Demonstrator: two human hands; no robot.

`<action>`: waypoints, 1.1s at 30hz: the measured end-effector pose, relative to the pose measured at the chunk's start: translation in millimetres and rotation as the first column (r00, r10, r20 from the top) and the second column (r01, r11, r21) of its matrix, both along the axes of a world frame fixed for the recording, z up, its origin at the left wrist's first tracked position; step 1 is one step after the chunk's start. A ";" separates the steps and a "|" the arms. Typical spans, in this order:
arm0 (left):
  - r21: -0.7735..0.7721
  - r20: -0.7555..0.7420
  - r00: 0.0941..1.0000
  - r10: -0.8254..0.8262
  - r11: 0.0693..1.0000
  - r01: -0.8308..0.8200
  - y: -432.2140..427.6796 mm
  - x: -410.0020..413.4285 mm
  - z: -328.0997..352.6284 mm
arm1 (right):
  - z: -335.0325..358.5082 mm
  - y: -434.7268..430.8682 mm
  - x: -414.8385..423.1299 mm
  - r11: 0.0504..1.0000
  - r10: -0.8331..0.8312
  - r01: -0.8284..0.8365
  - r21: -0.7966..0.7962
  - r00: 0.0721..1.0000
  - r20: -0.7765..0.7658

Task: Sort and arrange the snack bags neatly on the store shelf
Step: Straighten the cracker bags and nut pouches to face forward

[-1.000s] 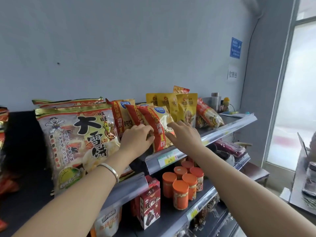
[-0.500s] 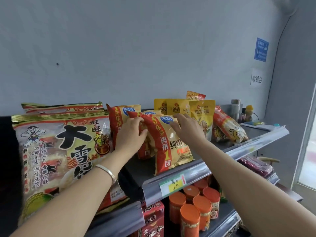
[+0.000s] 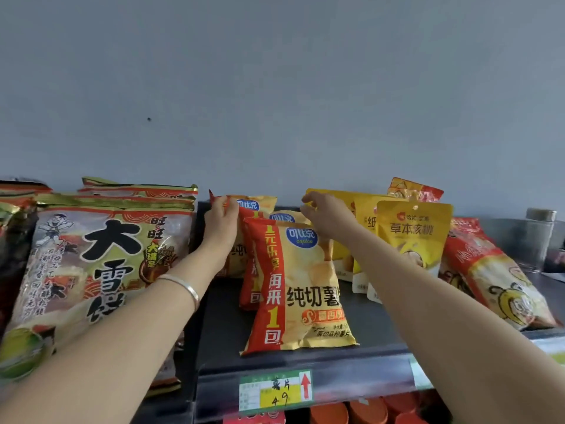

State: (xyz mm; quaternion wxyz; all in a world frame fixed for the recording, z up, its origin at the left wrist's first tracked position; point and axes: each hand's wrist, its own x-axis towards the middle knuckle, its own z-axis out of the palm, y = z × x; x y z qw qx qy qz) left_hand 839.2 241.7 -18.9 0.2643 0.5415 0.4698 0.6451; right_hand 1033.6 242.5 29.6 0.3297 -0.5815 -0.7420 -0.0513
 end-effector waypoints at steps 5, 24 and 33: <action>-0.153 0.029 0.998 0.050 0.987 -0.045 29.9 -10.9 10.4 | 11.0 28.5 -12.3 0.991 0.130 -0.127 -0.047 0.990 0.051; -0.204 0.072 0.985 -0.154 0.965 0.166 85.9 -6.9 1.3 | 35.7 102.9 -53.5 0.933 0.194 -0.122 -0.340 0.963 0.186; -0.075 -0.052 0.996 0.069 0.995 -0.072 66.5 0.5 3.0 | 37.1 85.0 -32.6 0.986 0.152 -0.137 -0.091 0.971 0.185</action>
